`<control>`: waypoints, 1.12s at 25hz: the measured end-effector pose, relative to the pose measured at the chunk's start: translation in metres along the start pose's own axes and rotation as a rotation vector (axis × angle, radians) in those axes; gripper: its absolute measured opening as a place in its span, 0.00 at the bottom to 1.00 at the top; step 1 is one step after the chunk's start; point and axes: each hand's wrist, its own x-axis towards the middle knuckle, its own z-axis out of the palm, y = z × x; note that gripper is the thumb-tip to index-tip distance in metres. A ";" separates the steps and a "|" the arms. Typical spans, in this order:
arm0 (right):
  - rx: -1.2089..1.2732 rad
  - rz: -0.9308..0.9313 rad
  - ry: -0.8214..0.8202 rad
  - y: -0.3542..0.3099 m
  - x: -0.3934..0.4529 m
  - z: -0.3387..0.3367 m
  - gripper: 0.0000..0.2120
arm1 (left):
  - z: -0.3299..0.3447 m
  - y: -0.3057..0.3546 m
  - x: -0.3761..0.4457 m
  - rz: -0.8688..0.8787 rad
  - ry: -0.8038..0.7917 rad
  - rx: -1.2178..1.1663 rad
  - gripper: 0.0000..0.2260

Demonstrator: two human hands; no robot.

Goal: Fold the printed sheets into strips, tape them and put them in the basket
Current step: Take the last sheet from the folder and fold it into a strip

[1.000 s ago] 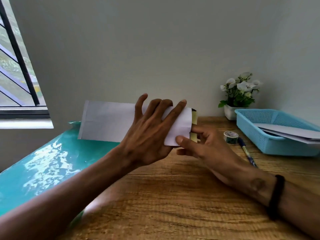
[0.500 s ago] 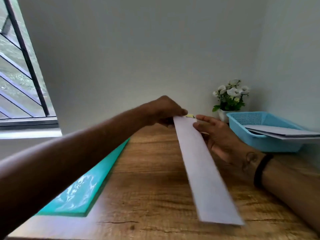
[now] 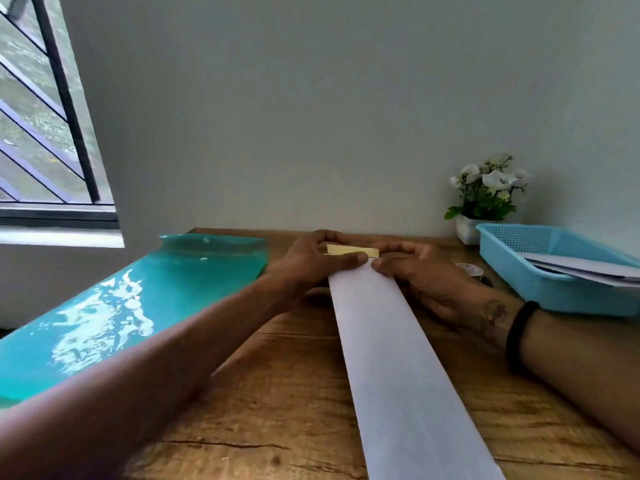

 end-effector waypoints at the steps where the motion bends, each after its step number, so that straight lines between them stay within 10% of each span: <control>1: -0.012 -0.021 0.046 0.002 0.002 0.001 0.15 | -0.002 -0.005 0.000 -0.029 -0.019 -0.032 0.21; 11: -0.174 -0.125 0.128 0.015 0.005 0.000 0.08 | 0.000 -0.013 -0.006 0.094 0.023 0.146 0.04; 17: 0.016 -0.120 0.121 0.005 -0.002 0.002 0.10 | 0.008 -0.009 -0.015 0.476 0.135 0.757 0.13; 22: -0.077 -0.256 -0.062 0.004 -0.007 0.002 0.19 | 0.019 0.008 -0.023 0.266 0.064 0.197 0.26; 28: -0.497 -0.498 0.017 0.006 -0.022 0.020 0.20 | 0.003 0.000 -0.012 -0.010 0.093 -0.264 0.11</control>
